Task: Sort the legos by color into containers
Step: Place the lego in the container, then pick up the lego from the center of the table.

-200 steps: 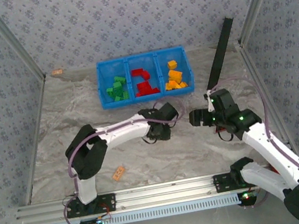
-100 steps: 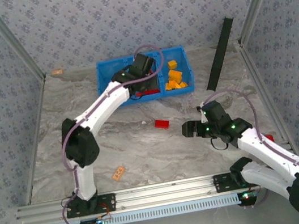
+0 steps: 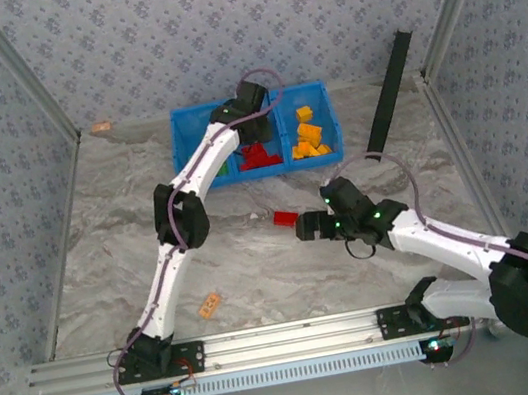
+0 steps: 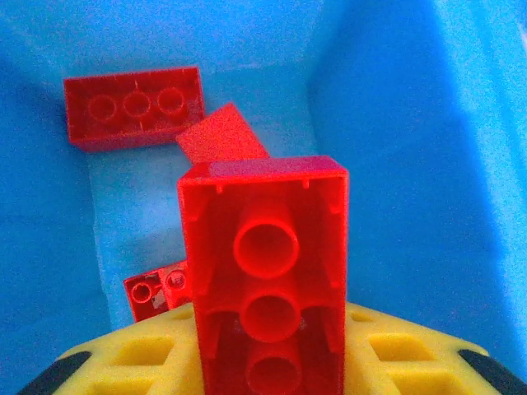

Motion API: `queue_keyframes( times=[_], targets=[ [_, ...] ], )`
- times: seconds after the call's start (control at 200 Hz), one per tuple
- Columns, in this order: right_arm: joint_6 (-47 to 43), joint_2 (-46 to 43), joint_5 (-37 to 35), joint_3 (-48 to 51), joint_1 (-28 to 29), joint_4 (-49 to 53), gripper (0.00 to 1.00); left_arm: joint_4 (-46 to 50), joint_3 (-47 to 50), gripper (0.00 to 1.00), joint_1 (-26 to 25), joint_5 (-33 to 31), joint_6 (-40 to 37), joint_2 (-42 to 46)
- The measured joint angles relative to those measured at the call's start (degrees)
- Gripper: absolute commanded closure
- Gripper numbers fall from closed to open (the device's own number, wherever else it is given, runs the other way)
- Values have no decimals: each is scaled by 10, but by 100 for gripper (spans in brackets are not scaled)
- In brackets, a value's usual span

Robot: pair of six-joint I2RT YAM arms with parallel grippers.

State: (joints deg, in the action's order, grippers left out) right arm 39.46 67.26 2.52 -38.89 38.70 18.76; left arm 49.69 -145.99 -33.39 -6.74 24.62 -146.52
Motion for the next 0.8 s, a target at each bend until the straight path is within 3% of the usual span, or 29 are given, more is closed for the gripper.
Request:
queue_keyframes(
  times=[0.16,0.505,0.8],
  targets=[
    [14,63,-9,-32,6,-13,3,7,0,44,1,13,0,-2],
    [15,174,-13,-105,19,-39,3,10,5,41,1,26,-17,16],
    [15,297,-16,-196,21,-36,5,4,64,35,-1,47,-53,207]
  ],
)
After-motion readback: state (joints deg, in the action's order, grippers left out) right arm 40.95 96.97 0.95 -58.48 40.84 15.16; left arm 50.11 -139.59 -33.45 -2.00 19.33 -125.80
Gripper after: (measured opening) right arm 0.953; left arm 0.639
